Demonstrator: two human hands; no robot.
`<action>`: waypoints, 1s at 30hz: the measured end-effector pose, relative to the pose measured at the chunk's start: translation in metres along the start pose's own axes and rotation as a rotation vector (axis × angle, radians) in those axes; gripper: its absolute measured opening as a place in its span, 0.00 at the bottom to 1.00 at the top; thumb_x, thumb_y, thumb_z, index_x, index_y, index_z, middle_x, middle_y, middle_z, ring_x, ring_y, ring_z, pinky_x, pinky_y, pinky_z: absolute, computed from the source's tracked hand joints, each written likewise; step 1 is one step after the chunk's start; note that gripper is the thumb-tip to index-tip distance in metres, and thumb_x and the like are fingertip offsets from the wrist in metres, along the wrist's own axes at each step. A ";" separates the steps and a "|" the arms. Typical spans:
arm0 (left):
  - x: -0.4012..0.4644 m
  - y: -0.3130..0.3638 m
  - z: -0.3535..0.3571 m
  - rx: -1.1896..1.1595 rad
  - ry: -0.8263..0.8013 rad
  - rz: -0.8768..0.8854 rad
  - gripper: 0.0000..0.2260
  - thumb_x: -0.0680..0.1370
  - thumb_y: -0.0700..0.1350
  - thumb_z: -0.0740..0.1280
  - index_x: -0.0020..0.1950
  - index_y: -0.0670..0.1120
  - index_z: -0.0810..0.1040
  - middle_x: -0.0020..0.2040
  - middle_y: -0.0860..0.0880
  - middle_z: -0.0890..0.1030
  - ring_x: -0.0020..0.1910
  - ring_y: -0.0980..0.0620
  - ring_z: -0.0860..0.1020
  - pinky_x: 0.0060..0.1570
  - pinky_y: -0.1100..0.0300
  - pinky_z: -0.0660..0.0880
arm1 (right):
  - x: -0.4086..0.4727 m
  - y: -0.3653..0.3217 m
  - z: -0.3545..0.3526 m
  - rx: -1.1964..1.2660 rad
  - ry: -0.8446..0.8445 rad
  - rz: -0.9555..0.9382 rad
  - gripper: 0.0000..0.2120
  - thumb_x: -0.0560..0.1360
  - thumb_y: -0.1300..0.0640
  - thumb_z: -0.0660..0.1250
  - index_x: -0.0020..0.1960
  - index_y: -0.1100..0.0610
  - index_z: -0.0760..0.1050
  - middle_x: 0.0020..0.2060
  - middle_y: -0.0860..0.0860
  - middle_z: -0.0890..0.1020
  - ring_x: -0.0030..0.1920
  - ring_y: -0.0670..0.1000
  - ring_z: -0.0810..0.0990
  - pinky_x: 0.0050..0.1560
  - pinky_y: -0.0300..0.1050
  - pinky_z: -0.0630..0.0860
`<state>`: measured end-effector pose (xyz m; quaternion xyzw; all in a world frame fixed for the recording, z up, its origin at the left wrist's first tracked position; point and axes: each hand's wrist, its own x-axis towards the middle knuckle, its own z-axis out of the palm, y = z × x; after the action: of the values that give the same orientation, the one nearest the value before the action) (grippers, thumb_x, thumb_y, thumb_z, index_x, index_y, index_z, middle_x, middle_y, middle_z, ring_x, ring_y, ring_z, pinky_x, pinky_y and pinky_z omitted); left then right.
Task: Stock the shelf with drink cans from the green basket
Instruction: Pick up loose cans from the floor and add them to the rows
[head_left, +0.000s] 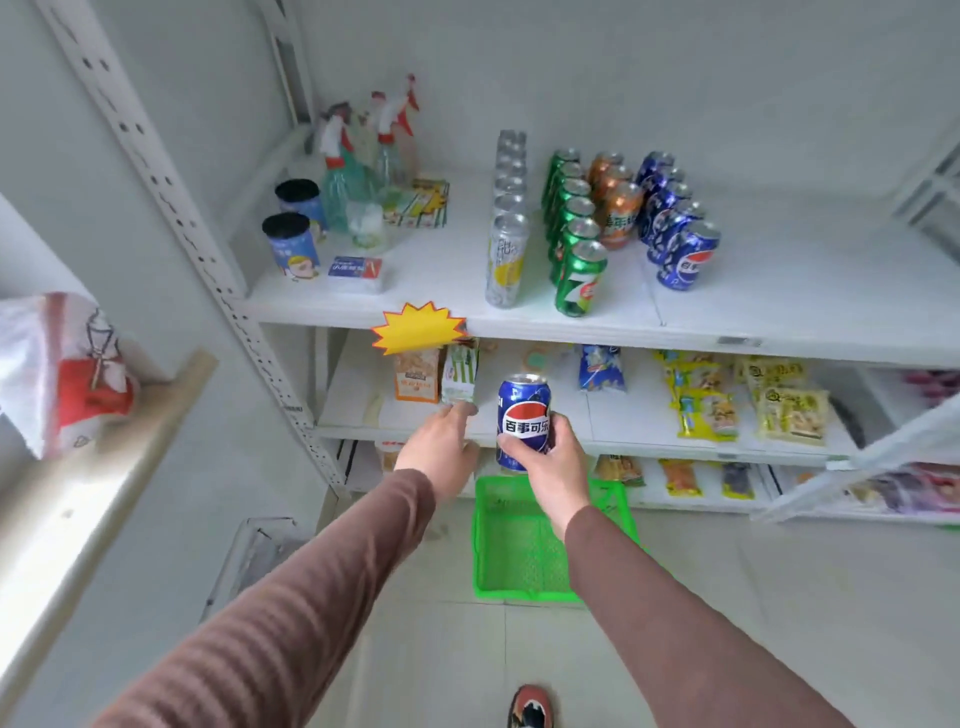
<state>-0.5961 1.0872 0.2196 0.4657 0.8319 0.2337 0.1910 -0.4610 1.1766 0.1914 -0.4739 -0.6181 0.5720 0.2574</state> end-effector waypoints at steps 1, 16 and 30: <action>0.003 0.015 -0.001 0.010 0.007 0.025 0.22 0.77 0.43 0.63 0.71 0.48 0.66 0.68 0.46 0.72 0.65 0.45 0.72 0.64 0.50 0.70 | 0.001 -0.006 -0.014 0.000 0.014 -0.020 0.24 0.65 0.51 0.80 0.57 0.48 0.75 0.50 0.46 0.85 0.50 0.48 0.84 0.57 0.56 0.81; 0.097 0.211 0.070 0.035 0.024 0.141 0.22 0.77 0.43 0.63 0.71 0.46 0.67 0.67 0.46 0.73 0.66 0.47 0.71 0.66 0.53 0.67 | 0.103 -0.023 -0.215 -0.086 0.119 -0.142 0.24 0.64 0.47 0.80 0.54 0.47 0.72 0.50 0.46 0.83 0.50 0.49 0.83 0.53 0.51 0.80; 0.204 0.244 0.090 0.009 0.001 0.186 0.22 0.77 0.42 0.64 0.70 0.45 0.68 0.66 0.45 0.74 0.65 0.46 0.72 0.65 0.54 0.68 | 0.215 -0.039 -0.249 -0.080 0.209 -0.156 0.29 0.64 0.52 0.81 0.60 0.51 0.72 0.54 0.51 0.82 0.54 0.52 0.82 0.53 0.47 0.79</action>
<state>-0.4813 1.3937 0.2638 0.5416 0.7862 0.2468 0.1662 -0.3482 1.4850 0.2336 -0.4911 -0.6452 0.4728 0.3451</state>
